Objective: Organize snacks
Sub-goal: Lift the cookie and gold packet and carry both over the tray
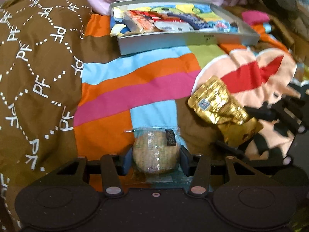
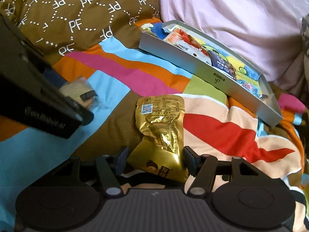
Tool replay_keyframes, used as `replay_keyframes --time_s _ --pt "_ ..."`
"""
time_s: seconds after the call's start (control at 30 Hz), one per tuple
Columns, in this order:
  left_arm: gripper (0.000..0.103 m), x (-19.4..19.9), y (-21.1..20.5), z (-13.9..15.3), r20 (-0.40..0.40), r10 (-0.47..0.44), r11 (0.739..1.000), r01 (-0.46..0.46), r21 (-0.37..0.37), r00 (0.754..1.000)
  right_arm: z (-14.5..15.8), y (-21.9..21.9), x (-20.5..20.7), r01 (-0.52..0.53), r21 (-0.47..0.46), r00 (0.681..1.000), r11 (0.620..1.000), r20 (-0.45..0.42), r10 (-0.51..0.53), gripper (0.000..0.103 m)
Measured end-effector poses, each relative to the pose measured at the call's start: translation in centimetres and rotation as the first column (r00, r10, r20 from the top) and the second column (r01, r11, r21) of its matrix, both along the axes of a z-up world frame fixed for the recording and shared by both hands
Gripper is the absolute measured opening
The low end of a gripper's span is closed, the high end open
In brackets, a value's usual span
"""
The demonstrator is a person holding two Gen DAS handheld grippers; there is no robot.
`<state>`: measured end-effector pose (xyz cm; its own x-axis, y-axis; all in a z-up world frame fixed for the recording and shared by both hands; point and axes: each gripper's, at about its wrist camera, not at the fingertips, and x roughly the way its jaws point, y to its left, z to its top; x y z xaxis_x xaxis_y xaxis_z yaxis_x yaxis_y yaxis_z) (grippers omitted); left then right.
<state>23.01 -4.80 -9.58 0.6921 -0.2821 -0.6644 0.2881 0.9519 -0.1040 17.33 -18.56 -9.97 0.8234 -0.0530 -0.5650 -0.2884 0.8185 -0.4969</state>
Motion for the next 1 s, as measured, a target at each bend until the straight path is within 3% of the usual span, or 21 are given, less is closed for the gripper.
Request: replay_keyframes --time_s 0.23,0.57,0.8,1.0 --pt "0.05 -0.3 -0.1 0.9 0.102 0.095 0.996 -0.094 -0.012 0.99 -0.1 0.2 -0.3 0.005 -0.078 0.995 0.997 0.103 0.003 0.065" --pt "0.05 -0.5 0.6 2.2 0.127 0.17 0.985 -0.163 -0.061 0.977 0.4 0.5 -0.6 -0.005 -0.127 0.969 0.992 0.244 0.036 0.065" --pt "0.05 -0.8 0.5 2.7 0.152 0.181 0.982 -0.169 -0.083 0.972 1.1 0.4 -0.7 0.002 -0.109 0.953 0.994 0.302 0.032 0.065" --pt "0.05 -1.5 1.5 3.2 0.171 0.231 0.961 -0.197 -0.193 0.958 2.5 -0.1 -0.2 0.017 -0.062 0.932 0.998 0.362 0.007 0.065"
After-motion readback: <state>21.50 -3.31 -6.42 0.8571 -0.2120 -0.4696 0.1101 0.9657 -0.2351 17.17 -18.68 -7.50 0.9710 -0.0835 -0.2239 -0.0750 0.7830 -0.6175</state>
